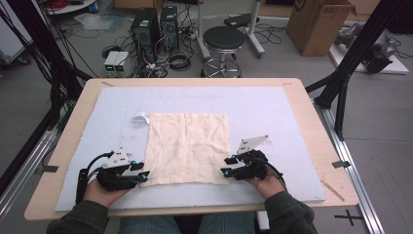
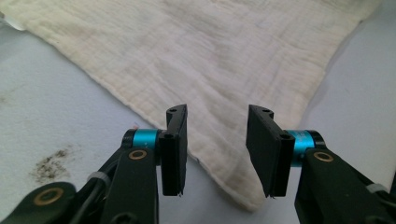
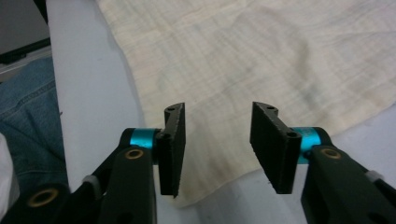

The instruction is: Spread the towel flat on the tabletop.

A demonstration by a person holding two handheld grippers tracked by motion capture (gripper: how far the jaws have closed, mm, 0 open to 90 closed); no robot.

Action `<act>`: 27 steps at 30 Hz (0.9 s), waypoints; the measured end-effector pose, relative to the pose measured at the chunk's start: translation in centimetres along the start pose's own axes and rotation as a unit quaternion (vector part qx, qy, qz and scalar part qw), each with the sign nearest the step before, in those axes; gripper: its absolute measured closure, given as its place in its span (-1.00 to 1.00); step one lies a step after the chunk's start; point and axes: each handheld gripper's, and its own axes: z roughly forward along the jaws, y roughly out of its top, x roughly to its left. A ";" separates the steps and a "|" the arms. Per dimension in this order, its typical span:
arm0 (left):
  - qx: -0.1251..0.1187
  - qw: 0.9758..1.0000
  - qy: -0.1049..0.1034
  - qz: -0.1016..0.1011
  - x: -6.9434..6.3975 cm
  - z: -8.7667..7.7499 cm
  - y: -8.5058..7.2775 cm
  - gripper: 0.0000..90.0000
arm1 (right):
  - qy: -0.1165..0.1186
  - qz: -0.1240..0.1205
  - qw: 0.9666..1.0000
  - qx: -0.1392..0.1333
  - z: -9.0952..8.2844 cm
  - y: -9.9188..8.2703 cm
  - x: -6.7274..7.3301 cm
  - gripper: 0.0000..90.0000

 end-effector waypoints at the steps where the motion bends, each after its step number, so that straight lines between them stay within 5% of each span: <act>1: -0.001 1.000 0.001 -0.002 0.1 0.0 0.0 0.28 | 0.001 0.004 1.000 -0.003 -0.1 0.1 -0.1 0.16; 27: -0.047 0.998 0.010 -0.038 1.3 -0.2 0.8 -0.06 | -0.040 0.034 0.997 -0.054 -0.7 1.0 -1.8 -0.51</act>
